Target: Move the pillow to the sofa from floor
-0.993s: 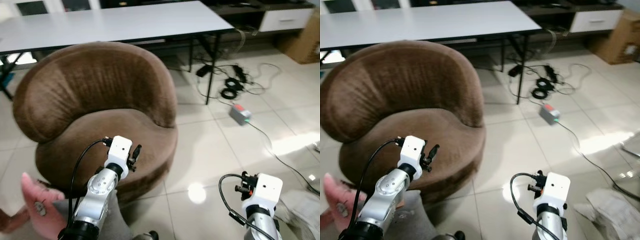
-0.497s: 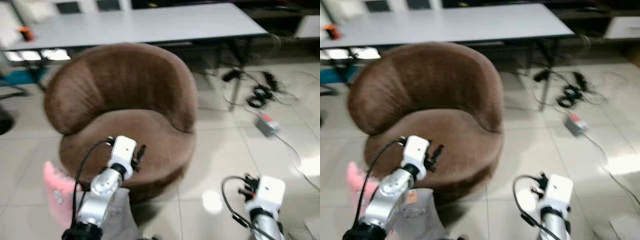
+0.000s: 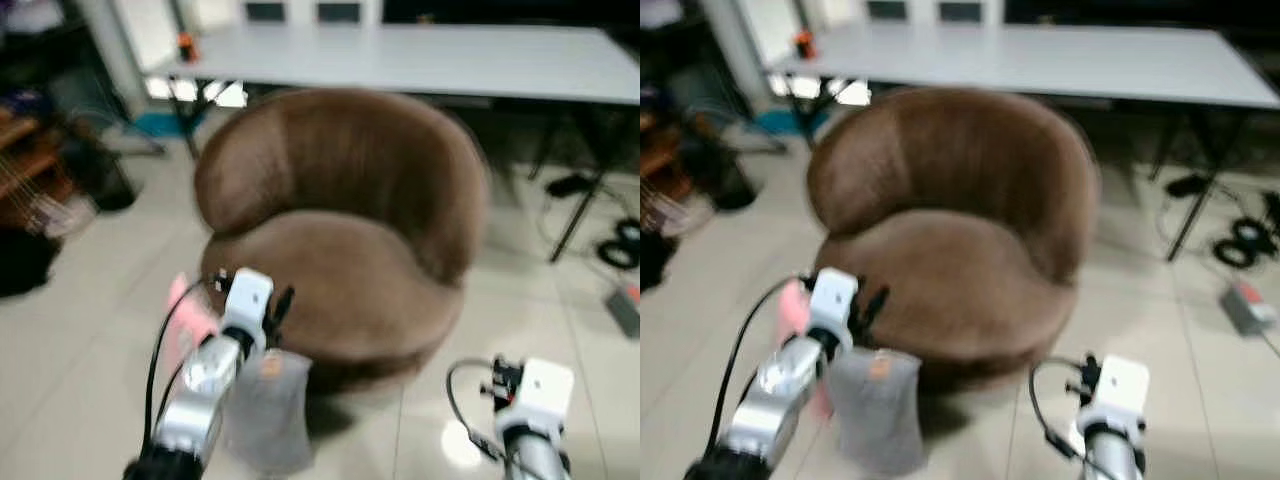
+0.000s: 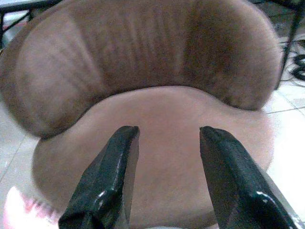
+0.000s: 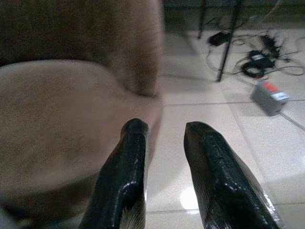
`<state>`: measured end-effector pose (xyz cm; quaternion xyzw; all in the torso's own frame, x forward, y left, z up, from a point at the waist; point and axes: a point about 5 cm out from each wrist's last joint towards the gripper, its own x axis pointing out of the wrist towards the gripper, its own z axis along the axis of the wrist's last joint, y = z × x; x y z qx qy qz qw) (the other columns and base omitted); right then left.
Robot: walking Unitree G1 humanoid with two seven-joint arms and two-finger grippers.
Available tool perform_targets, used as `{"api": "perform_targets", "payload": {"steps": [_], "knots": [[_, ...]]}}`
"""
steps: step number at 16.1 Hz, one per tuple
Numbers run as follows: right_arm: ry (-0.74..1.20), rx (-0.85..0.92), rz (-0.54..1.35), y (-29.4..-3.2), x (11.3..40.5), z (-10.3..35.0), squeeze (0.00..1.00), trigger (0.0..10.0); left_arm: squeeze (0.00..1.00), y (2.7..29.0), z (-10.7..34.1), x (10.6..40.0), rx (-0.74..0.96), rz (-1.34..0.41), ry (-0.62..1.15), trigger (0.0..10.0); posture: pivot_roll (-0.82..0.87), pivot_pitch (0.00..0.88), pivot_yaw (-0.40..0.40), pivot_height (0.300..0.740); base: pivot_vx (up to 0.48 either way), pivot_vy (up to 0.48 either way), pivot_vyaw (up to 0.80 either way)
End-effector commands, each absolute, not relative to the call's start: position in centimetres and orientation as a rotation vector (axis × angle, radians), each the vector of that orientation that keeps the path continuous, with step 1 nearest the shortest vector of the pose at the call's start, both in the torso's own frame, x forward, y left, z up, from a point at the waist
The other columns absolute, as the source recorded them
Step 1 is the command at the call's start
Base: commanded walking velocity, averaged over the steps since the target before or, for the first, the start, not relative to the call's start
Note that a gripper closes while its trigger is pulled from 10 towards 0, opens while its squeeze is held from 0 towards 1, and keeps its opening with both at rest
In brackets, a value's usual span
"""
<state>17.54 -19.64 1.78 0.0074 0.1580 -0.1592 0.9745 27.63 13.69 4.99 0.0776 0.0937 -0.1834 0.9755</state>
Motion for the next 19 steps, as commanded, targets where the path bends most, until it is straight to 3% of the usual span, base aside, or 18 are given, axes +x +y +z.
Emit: {"api": "perform_targets", "payload": {"steps": [1, 9, 16, 19], "knots": [[0.308, 0.01, -0.299, -19.3, 17.8, 1.9, 0.0, 10.0, 0.0, 13.9, 5.0, 27.6, 0.151, -0.374, 0.188, 10.0, -0.02, 0.002, 0.041, 0.74, 0.0, 0.0, 0.8], [0.278, 0.014, -0.216, -18.2, 18.4, 2.3, 0.0, 10.0, 0.0, 14.0, 5.3, 27.6, 0.136, -0.39, 0.171, 10.0, -0.01, 0.003, 0.038, 0.74, 0.249, 0.0, 0.8], [0.266, 0.053, -0.253, -18.6, 18.5, 2.3, 0.0, 10.0, 0.0, 14.0, 5.2, 27.5, 0.138, -0.394, 0.176, 10.0, 0.0, 0.003, 0.03, 0.74, 0.355, 0.0, 0.0], [0.283, 0.062, -0.236, -18.5, 18.5, 2.1, 0.0, 10.0, 0.0, 13.7, 5.2, 26.9, 0.155, -0.46, 0.144, 10.0, 0.0, 0.001, 0.028, 0.735, 0.0, 0.0, 0.0]]}}
